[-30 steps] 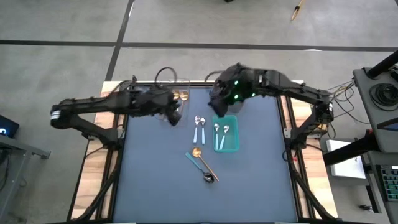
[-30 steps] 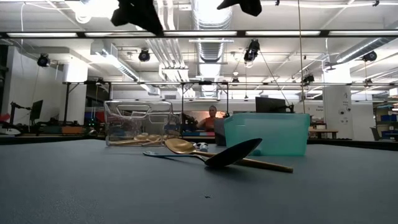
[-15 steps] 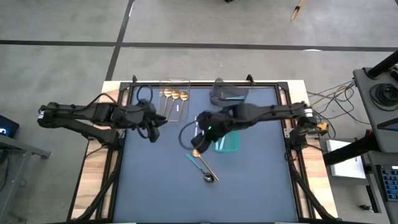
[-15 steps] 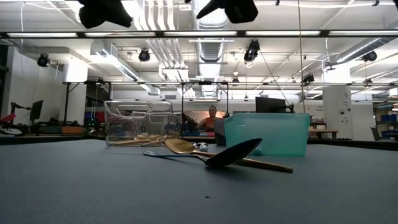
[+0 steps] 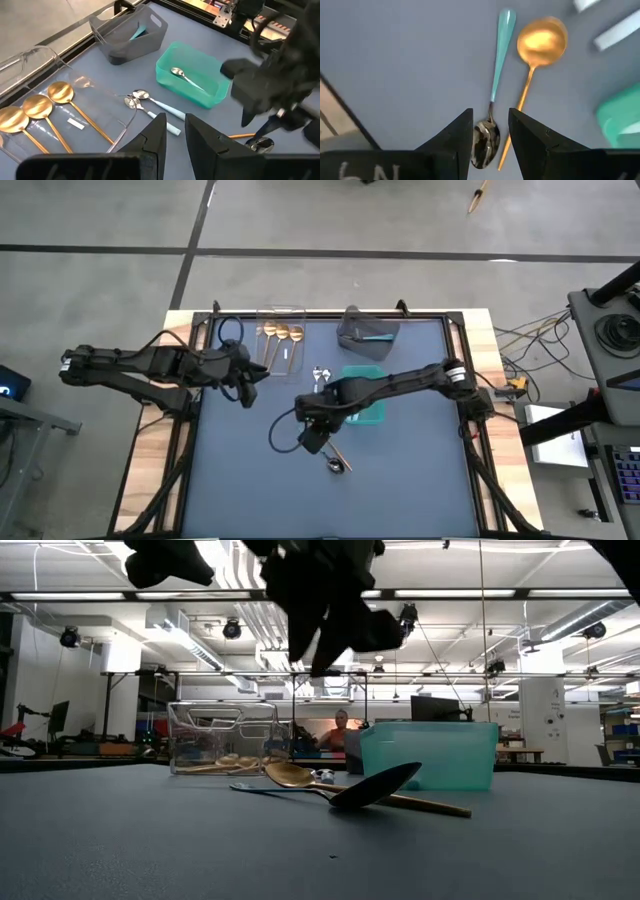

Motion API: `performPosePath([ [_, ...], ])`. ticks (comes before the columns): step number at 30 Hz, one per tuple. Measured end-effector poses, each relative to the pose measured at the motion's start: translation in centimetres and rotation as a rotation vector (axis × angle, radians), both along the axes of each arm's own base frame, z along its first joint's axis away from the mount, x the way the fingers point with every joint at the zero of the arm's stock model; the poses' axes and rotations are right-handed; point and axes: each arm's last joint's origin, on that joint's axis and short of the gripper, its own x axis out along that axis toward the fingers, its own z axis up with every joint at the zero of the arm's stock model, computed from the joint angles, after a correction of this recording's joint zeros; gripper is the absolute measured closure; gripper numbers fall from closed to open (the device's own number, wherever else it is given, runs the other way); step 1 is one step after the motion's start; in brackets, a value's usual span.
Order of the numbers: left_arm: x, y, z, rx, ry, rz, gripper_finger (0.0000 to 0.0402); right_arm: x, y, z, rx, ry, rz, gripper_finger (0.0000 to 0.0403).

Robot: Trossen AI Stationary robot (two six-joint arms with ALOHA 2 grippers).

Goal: Sort silverware by color (type)
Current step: Put the blue spoon into the black bin

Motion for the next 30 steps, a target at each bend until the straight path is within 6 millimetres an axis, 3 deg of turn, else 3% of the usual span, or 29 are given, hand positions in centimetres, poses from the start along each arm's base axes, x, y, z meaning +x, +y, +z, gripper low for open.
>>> performPosePath([
  [6,0.0,0.0,0.0,-0.016,-0.005,0.012,0.0349,0.6,1.6,-3.1,0.027,0.082,0.061,0.0302],
  [13,0.2,0.0,0.0,-0.007,-0.010,0.020,0.0349,0.9,3.4,-5.3,-0.005,0.124,0.090,0.0307],
  [21,0.2,0.1,0.1,0.006,-0.022,0.043,0.0349,1.4,3.3,-5.8,-0.055,0.093,0.081,0.0307],
  [30,0.2,0.1,0.2,0.031,-0.029,0.065,0.0349,2.4,3.5,-8.1,-0.078,0.087,0.044,0.0280],
])
